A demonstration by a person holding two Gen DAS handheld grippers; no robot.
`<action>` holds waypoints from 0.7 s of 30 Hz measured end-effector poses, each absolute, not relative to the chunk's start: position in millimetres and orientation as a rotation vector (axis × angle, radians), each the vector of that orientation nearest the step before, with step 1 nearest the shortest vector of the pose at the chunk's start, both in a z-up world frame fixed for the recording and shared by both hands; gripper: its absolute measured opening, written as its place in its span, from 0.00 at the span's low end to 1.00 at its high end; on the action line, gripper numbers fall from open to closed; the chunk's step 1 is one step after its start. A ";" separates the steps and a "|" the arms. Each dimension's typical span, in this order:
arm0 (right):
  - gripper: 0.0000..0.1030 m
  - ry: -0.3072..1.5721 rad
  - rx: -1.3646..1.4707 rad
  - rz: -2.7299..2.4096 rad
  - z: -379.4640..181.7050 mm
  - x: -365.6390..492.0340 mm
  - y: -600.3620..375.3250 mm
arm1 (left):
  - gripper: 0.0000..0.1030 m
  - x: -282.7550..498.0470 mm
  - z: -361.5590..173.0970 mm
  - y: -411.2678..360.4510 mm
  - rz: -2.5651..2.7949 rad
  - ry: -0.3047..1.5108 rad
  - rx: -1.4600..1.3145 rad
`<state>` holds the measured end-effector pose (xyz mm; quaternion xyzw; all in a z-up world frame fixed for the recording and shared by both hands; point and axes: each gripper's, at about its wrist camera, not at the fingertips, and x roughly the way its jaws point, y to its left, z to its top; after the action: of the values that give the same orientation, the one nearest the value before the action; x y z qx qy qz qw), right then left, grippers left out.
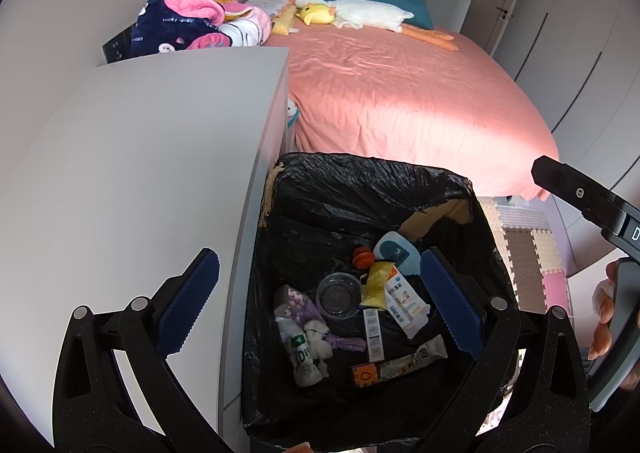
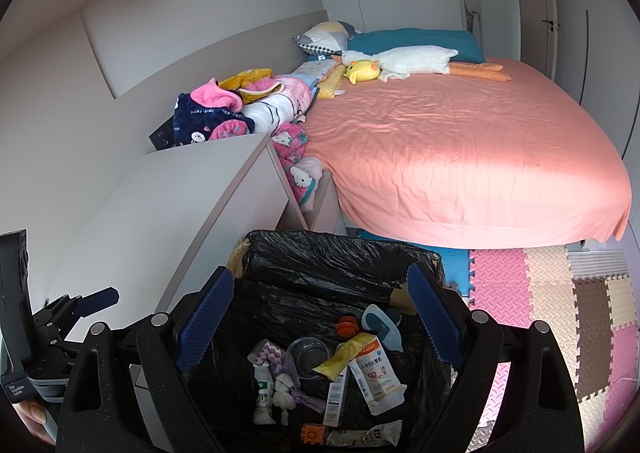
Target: Collect trash
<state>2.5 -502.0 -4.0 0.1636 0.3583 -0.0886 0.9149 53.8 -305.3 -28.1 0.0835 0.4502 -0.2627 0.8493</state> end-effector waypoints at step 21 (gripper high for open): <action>0.86 0.739 0.335 -0.185 -3.9 2.2 -501.8 | 0.94 44.6 -25.0 -309.8 -0.555 0.907 0.208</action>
<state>2.2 -501.8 -3.9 0.1627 0.3592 -0.0897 0.9146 44.6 -309.8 -25.0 0.0988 0.4317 -0.2639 0.8569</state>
